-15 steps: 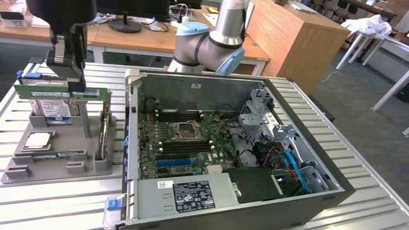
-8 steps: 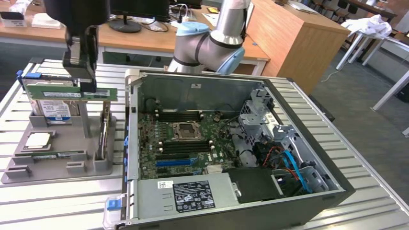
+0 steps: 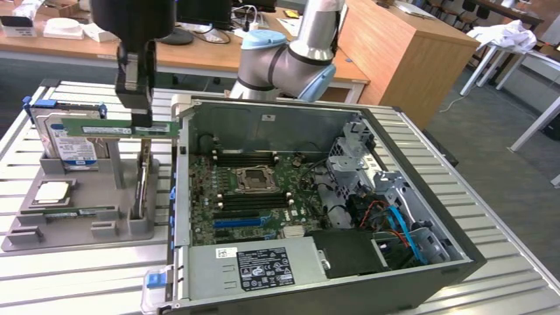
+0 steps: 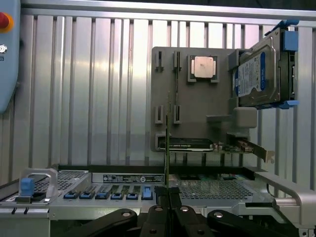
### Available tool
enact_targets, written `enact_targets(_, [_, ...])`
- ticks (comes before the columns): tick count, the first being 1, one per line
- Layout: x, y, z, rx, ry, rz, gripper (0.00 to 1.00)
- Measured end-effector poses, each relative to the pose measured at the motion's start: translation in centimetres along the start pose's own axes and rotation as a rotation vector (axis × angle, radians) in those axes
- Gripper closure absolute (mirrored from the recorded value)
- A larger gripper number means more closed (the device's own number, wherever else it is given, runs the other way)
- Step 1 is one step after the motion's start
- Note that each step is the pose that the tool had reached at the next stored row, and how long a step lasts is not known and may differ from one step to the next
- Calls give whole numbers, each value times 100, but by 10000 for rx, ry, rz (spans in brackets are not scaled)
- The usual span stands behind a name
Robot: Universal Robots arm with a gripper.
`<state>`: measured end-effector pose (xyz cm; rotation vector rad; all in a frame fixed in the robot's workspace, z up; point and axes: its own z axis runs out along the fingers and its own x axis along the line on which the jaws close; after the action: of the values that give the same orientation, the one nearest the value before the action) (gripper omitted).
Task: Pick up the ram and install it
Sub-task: 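Pick up the ram and move it above insertion slot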
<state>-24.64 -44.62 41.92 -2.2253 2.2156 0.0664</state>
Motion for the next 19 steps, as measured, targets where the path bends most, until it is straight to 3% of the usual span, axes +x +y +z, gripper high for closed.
enact_targets(3, [0,-79,-2,0,0,0,89])
enact_targets(6, [1,-461,-13,0,-1,0,89])
enact_targets(19, [2,-859,-25,1,-1,0,89])
